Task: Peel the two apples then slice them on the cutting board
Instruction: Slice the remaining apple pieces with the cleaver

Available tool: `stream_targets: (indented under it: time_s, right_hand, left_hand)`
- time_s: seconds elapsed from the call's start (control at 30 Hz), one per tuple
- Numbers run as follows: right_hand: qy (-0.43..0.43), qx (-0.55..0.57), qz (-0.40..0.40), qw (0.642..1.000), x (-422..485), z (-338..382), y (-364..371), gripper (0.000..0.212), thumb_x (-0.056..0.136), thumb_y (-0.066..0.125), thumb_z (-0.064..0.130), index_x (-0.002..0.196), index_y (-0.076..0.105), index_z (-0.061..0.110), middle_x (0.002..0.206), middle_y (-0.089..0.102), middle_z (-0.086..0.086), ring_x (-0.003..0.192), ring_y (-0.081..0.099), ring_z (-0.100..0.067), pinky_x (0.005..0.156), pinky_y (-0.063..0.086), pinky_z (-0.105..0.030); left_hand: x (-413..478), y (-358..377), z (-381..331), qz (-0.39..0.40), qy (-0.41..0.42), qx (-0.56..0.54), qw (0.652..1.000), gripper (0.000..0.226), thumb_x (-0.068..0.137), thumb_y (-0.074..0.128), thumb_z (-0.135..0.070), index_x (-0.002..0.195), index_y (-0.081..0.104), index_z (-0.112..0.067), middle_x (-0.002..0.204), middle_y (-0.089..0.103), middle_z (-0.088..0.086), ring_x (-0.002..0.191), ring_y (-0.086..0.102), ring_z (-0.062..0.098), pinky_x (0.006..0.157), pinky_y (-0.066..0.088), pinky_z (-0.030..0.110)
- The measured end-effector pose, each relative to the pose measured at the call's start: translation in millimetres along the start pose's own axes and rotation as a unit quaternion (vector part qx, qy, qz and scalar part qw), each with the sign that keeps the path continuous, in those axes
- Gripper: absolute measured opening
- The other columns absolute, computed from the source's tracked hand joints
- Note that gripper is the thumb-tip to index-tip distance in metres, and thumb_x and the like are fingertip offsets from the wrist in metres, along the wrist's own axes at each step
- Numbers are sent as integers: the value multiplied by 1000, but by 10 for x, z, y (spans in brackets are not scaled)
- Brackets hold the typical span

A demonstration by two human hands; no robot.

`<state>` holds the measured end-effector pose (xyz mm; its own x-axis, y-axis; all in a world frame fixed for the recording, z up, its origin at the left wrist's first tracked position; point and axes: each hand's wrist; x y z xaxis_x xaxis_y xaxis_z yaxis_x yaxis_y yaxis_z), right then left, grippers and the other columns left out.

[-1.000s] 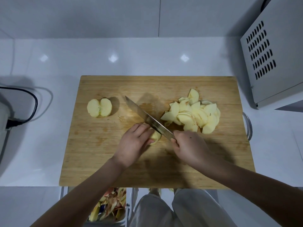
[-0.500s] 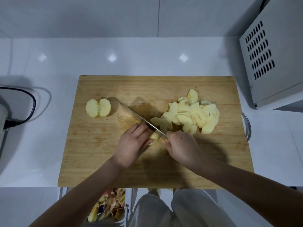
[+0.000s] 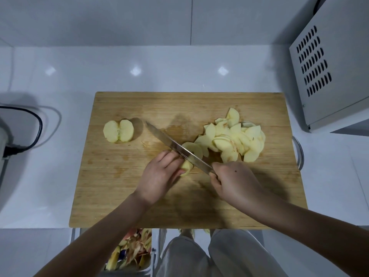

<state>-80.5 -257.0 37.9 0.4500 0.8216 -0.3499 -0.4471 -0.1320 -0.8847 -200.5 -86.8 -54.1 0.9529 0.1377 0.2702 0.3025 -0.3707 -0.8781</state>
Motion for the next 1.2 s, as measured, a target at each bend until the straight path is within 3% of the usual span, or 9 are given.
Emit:
stream_targets:
  time_s: [0.23,0.6,0.83,1.0,1.2]
  right_hand:
    - [41,20,43,998,199,29,177,17,98,44,21,106,58,14,71,45,8,68,49,-10,51,28,-14]
    - [7,3,1,1000,-10,-23,-23,23,99,35,29,100,56,19,60,32,13,51,32,1,46,23,-15]
    - [12,13,30,999,93,38,25,21,99,39,22,108,56,15,63,35,13,58,42,-5,49,27,-13]
    - [21,15,33,999,306,83,217,17,98,44,19,108,57,13,76,49,6,65,49,-10,47,26,-14]
    - [73,51,22,996,247,-121,233,15,98,42,27,101,56,21,69,45,13,57,42,1,47,26,-13]
  left_hand:
    - [-53,36,25,3,-4,-4,1000,33,90,57,-28,108,69,-3,108,65,12,101,56,25,79,52,35]
    - [-59,7,31,-3,-1,-9,1000,33,89,56,-28,107,68,-3,106,66,13,100,53,22,74,53,34]
    - [-73,-1,31,5,8,-5,1000,33,90,55,-27,111,67,-4,108,65,13,102,54,23,78,53,34]
    - [-111,12,66,10,12,-1,1000,34,90,55,-26,114,64,-4,112,63,16,108,53,27,82,53,38]
    - [-125,47,47,4,-4,1,1000,34,89,53,-25,116,62,-5,113,61,19,111,47,29,80,53,40]
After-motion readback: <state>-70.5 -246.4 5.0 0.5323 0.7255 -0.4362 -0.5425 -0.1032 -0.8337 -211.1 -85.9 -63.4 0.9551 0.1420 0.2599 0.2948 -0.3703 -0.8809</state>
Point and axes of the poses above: each hand's wrist, its own x-axis towards the middle knuckle, its own y-axis out of the palm, z = x × y
